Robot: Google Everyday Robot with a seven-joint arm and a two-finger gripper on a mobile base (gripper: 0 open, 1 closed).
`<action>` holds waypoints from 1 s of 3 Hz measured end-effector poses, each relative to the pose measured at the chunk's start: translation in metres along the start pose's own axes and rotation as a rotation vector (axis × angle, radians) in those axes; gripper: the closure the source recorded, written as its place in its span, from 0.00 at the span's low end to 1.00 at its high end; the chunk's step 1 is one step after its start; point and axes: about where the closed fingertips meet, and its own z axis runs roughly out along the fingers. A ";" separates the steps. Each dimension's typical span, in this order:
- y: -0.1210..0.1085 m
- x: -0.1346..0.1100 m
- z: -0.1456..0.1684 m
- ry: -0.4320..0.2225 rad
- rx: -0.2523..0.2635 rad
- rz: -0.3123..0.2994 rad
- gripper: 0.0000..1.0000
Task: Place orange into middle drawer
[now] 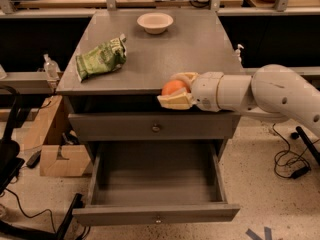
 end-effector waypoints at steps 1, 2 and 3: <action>0.001 0.002 0.001 0.003 -0.002 0.000 1.00; 0.011 0.017 0.016 -0.005 -0.045 0.013 1.00; 0.039 0.055 0.037 -0.020 -0.141 0.031 1.00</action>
Offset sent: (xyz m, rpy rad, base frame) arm -0.0010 0.0258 -0.0625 0.0416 0.0657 0.0991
